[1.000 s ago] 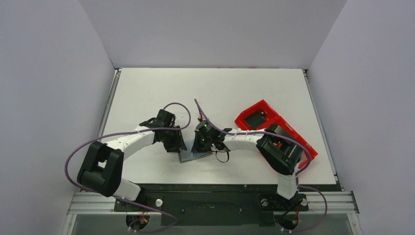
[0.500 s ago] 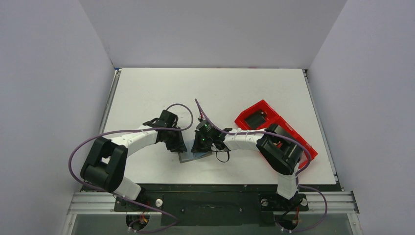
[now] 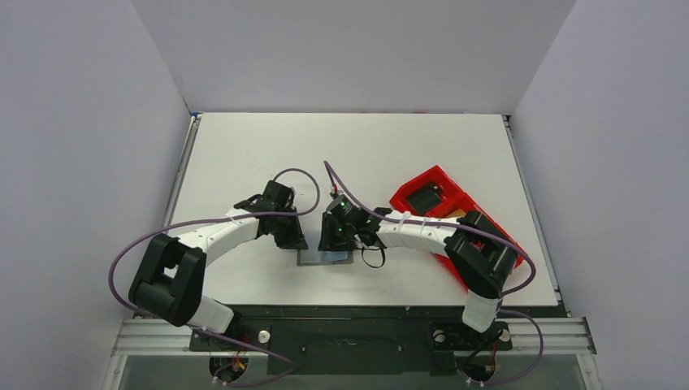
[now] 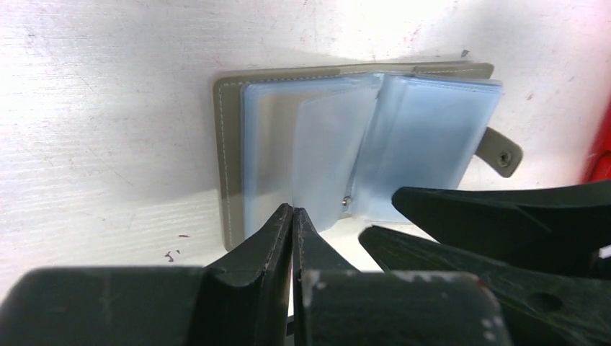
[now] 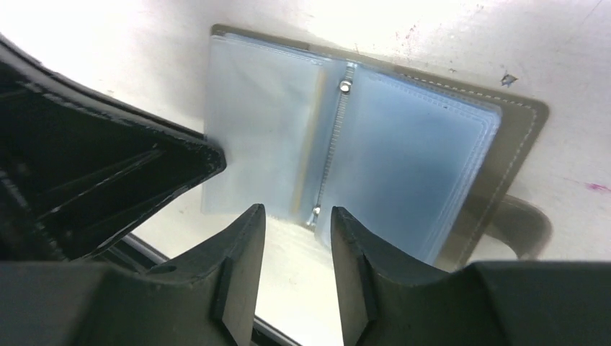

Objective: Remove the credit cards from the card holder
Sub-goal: Remove the credit card from the card holder.

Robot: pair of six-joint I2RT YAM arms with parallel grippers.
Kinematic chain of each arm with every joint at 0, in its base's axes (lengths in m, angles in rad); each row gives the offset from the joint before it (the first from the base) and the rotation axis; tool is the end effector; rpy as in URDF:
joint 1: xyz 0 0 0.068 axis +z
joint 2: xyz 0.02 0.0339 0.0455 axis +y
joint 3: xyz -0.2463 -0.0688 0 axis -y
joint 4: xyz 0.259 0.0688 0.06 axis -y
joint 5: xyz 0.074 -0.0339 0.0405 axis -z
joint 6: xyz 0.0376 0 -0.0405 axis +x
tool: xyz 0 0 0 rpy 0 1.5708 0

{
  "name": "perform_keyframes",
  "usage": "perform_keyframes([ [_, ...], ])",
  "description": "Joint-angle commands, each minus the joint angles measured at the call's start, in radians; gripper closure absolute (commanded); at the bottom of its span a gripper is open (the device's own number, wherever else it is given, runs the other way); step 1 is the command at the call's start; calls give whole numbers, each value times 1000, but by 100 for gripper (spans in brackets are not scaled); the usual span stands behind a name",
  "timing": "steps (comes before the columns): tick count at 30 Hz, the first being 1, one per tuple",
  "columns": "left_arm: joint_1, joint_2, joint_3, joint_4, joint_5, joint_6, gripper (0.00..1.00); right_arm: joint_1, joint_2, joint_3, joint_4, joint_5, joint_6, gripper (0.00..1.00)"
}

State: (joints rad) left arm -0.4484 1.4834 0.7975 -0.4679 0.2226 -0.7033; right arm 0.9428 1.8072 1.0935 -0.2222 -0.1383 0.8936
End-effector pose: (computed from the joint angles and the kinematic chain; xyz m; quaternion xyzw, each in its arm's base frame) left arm 0.2503 -0.1296 0.1401 -0.1008 0.9673 -0.2032 0.1134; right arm 0.2183 0.3095 0.1392 -0.0449 0.9469 0.2873 0.1369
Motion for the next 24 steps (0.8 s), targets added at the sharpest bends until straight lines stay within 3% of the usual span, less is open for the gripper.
perform_keyframes([
  [1, -13, -70, 50, -19, -24, 11, 100, 4, -106, 69, -68, 64, -36, 63],
  [11, -119, -29, 108, -10, -41, -32, 100, -37, -207, 32, -124, 134, -51, 62],
  [24, -225, 128, 212, 51, -45, -80, 83, -90, -344, -117, -133, 221, -30, 62],
])
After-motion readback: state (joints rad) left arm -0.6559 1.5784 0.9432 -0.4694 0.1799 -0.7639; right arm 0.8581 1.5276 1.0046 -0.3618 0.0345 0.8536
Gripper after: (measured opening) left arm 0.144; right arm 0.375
